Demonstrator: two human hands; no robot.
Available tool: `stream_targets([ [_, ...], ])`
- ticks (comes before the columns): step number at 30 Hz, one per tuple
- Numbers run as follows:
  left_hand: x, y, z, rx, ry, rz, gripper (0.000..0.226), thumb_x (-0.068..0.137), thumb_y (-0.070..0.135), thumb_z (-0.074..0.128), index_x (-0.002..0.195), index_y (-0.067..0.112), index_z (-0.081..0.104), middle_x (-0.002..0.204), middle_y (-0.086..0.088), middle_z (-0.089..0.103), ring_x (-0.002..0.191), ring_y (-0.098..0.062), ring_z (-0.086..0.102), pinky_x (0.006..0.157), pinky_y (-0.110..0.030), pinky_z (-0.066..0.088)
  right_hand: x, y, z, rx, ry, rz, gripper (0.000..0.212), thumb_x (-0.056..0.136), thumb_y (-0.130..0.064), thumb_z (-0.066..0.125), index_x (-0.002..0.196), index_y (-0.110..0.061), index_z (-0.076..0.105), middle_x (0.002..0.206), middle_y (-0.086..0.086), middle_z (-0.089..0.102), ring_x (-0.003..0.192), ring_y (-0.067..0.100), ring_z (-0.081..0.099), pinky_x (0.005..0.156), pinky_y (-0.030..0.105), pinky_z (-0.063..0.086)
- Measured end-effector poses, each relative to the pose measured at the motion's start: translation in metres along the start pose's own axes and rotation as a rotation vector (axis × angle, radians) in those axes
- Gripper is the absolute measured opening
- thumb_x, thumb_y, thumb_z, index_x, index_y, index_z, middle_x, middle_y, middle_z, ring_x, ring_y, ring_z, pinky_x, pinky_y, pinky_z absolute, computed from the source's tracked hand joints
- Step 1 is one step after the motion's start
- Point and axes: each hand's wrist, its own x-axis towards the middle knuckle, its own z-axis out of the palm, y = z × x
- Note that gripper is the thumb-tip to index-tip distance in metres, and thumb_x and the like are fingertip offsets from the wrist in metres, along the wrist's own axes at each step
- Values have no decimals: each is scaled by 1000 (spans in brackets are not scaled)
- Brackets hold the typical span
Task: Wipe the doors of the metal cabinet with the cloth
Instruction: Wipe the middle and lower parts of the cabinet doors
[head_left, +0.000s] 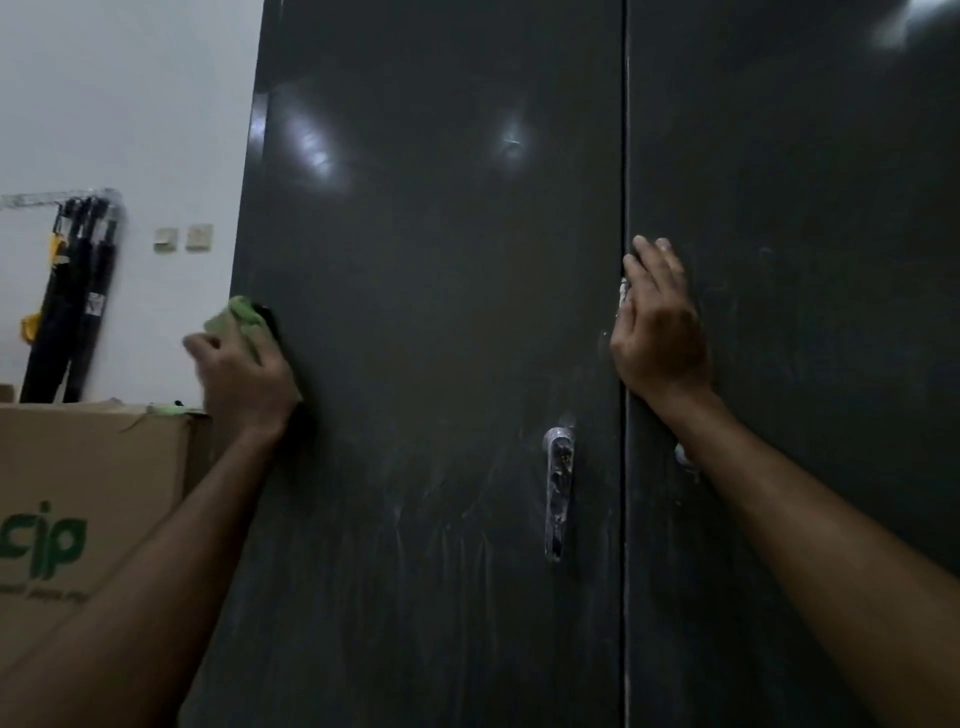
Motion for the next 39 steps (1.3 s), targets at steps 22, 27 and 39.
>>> stream_targets([
  [22, -47, 18, -1, 35, -112, 480, 39, 101, 26, 51, 138, 13, 58, 110, -21, 50, 91, -41, 56, 57, -42, 46, 0, 1, -2, 27, -6, 6, 39, 97, 0, 43, 134, 9, 53, 148, 22, 46, 143, 38, 36, 119, 48, 30],
  [27, -104, 89, 20, -55, -252, 806, 43, 99, 33, 53, 140, 19, 58, 113, -15, 53, 87, -33, 58, 57, -36, 49, 0, 2, -4, 37, -14, 6, 39, 98, -1, 43, 134, 9, 53, 148, 21, 46, 143, 37, 35, 120, 45, 28],
  [39, -82, 138, 33, -91, -215, 602, 40, 100, 33, 55, 140, 23, 57, 114, -12, 50, 94, -30, 56, 57, -38, 49, 1, 0, -6, 53, -19, 15, 38, 98, 1, 43, 134, 10, 53, 147, 22, 46, 143, 37, 35, 120, 45, 28],
])
